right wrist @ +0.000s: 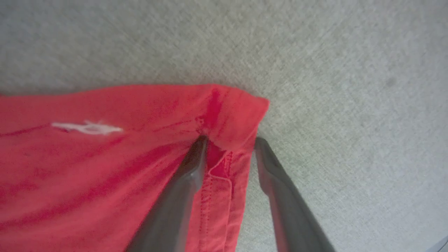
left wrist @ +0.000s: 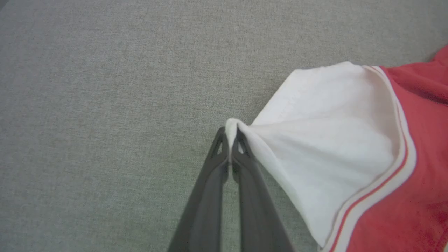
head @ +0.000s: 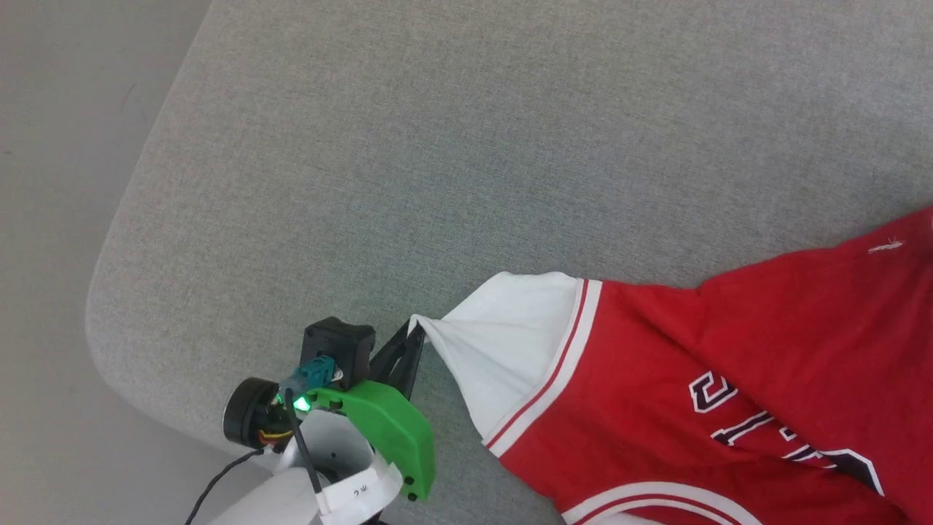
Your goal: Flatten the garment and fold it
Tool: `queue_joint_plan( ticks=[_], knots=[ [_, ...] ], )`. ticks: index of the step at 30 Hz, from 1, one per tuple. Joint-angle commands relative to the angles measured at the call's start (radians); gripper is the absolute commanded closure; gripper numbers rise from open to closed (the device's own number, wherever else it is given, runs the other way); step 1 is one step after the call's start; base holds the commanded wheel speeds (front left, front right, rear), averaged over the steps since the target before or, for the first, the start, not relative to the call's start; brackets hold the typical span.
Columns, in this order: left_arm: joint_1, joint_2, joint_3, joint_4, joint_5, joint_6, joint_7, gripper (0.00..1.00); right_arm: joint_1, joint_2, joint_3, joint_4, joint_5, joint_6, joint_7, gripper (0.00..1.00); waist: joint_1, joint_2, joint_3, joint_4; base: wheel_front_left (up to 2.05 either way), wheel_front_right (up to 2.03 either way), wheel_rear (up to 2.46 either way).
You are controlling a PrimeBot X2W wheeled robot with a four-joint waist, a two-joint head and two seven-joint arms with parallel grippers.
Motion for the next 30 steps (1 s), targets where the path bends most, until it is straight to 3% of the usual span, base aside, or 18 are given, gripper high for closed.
queue_joint_plan(
  ticks=[1, 8, 15, 30],
  knots=[
    [-0.023, -0.007, 0.005, 0.007, 0.000, -0.002, -0.004, 1.00, 0.086, 0.014, 0.037, 0.055, -0.017, -0.002, -0.002, 1.00, 0.0000, 0.0000, -0.003, -0.003, 0.00, 0.00, 0.00],
    [-0.045, 0.019, 0.022, 0.017, -0.003, -0.012, 0.004, 1.00, 0.077, 0.032, 0.018, 0.051, 0.012, -0.002, -0.080, 1.00, 0.0000, 0.0000, -0.055, -0.032, 0.00, 0.00, 0.00],
    [-0.059, 0.064, 0.040, 0.014, -0.015, -0.023, 0.031, 1.00, 0.009, 0.035, 0.047, 0.039, 0.112, -0.002, -0.237, 1.00, 0.0000, 0.0000, -0.170, -0.097, 0.00, 0.00, 0.00],
    [-0.151, 0.183, 0.105, -0.057, -0.057, -0.089, 0.110, 1.00, -0.084, -0.102, 0.193, -0.084, 0.355, -0.002, -0.531, 1.00, 0.0000, 0.0000, -0.355, -0.267, 0.00, 0.00, 0.00]
  ],
)
